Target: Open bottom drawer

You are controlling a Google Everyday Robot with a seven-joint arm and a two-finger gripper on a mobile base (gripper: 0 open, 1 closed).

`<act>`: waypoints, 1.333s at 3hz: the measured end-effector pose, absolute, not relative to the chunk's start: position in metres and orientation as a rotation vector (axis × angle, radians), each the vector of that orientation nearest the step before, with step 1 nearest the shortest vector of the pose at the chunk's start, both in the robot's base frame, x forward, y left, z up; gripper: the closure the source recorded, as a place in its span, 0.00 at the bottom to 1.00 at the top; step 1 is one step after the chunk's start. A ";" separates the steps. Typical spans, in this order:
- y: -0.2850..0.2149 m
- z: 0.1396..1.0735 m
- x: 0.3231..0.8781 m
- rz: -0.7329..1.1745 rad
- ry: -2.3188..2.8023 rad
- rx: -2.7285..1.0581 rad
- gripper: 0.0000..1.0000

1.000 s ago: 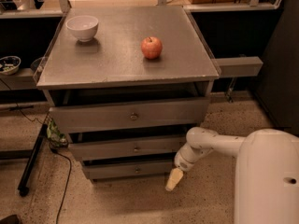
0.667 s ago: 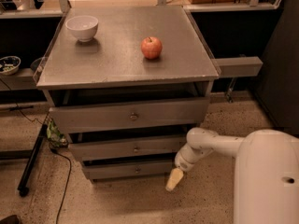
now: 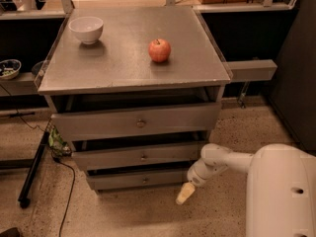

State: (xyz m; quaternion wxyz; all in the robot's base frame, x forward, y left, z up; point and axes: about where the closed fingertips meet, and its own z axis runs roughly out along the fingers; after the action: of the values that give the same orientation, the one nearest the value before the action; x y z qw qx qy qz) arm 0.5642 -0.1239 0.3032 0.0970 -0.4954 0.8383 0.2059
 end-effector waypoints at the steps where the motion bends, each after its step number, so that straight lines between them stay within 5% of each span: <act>1: -0.135 0.282 0.567 0.641 2.474 -1.355 0.00; 4: -0.127 0.255 0.577 0.735 2.428 -1.313 0.00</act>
Offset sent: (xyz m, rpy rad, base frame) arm 0.0183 -0.0312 -0.0544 0.1497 -0.0189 -0.1597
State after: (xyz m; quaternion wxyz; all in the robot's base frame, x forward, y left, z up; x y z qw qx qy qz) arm 0.5774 -0.1267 0.2550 0.1418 -0.4550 0.8414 0.2548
